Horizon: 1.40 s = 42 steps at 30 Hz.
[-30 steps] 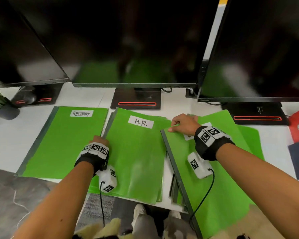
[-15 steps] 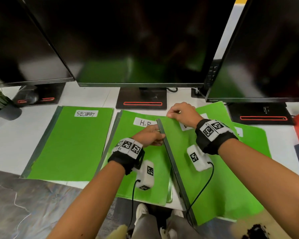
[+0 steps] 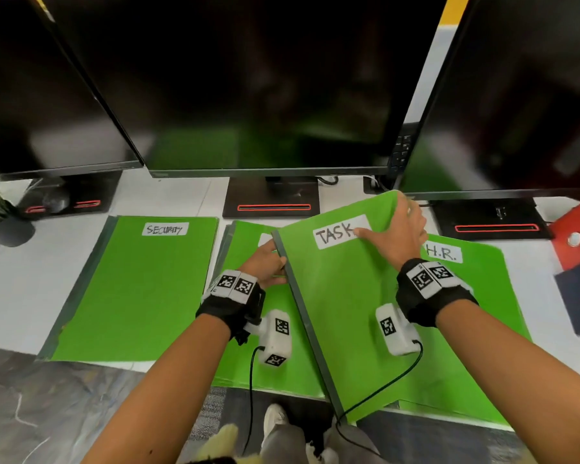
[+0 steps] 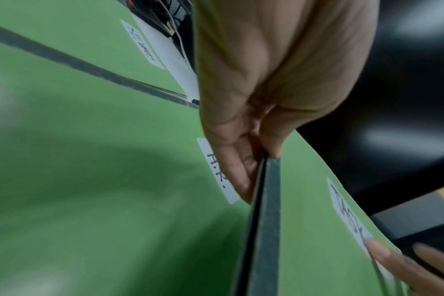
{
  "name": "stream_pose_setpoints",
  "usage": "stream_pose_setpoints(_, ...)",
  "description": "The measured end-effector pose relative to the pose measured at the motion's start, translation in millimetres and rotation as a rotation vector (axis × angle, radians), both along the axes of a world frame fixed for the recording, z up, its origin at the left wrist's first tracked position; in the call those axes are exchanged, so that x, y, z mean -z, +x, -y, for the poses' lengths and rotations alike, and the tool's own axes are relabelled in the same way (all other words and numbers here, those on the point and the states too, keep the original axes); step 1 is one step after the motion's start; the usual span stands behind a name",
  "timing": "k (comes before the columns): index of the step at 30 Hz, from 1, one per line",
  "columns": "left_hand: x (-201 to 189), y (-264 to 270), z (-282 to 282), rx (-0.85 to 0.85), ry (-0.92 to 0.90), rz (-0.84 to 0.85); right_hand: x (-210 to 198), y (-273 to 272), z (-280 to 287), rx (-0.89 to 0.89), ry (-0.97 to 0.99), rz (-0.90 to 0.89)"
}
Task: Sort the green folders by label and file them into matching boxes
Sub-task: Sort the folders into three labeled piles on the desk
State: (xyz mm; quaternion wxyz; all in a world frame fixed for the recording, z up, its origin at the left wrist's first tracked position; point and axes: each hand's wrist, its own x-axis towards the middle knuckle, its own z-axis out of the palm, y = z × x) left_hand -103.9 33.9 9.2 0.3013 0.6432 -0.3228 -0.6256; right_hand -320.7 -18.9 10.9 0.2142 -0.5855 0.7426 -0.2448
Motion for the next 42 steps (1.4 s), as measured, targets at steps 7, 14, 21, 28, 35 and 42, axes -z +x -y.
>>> stream_pose_setpoints(7,10,48,4,-0.289,-0.056,0.029,4,-4,-8,-0.050,0.150,0.299)
stream_pose_setpoints(14,12,55,11,-0.046,0.023,0.171,12,8,-22,0.104,0.097,0.484)
stream_pose_setpoints(21,21,-11,6,0.211,0.062,0.157,18,-52,-47,0.271,0.219,0.333)
stream_pose_setpoints(28,25,-95,0,0.314,0.047,0.208,17,-98,-67,0.153,0.363,-0.132)
stream_pose_setpoints(35,17,-149,-1,0.622,0.157,0.275,19,-127,-60,-0.146,0.414,-0.142)
stream_pose_setpoints(42,9,-155,48,0.719,0.032,0.589,19,-133,-47,-0.331,0.544,-0.271)
